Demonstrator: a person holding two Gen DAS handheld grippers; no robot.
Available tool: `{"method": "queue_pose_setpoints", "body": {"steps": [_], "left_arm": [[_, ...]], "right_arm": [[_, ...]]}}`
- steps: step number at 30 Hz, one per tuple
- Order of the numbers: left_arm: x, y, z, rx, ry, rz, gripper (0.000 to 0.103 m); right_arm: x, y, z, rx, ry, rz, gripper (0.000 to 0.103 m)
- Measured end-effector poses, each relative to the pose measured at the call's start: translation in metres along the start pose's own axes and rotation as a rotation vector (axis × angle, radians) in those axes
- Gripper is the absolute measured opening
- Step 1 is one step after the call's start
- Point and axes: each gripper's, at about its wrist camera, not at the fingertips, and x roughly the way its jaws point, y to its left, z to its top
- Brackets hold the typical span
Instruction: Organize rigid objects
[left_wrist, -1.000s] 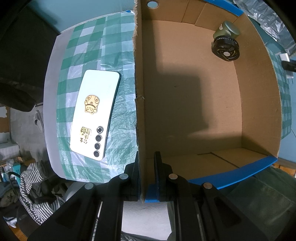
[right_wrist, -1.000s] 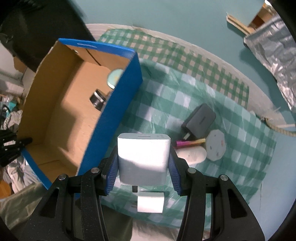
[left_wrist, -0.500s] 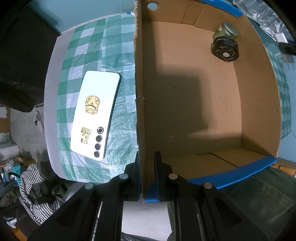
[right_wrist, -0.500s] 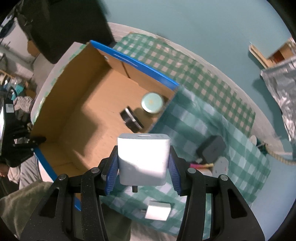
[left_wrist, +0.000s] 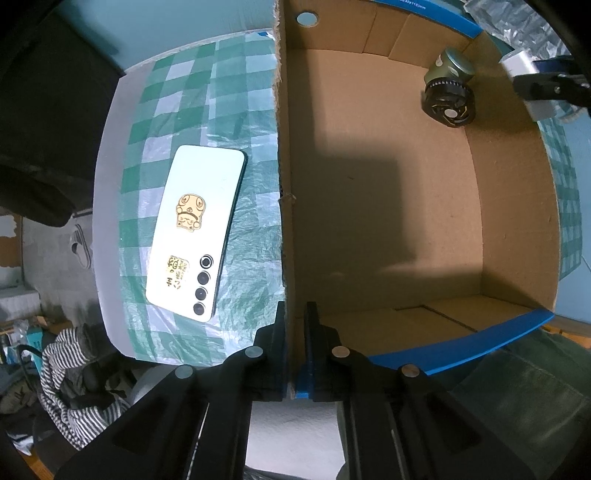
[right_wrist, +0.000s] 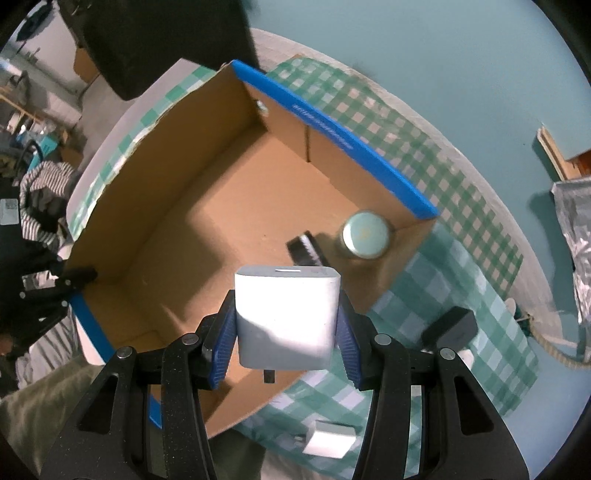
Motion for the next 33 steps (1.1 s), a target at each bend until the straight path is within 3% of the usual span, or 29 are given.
{"method": "queue_pose_setpoints", "body": {"steps": [33], "left_arm": [[0.001,-0.001,0.002,-0.016,0.015,0.003,0.006]], "right_arm": [[0.06,0.018,0.011,-0.069,0.093,-0.012,0.049]]}}
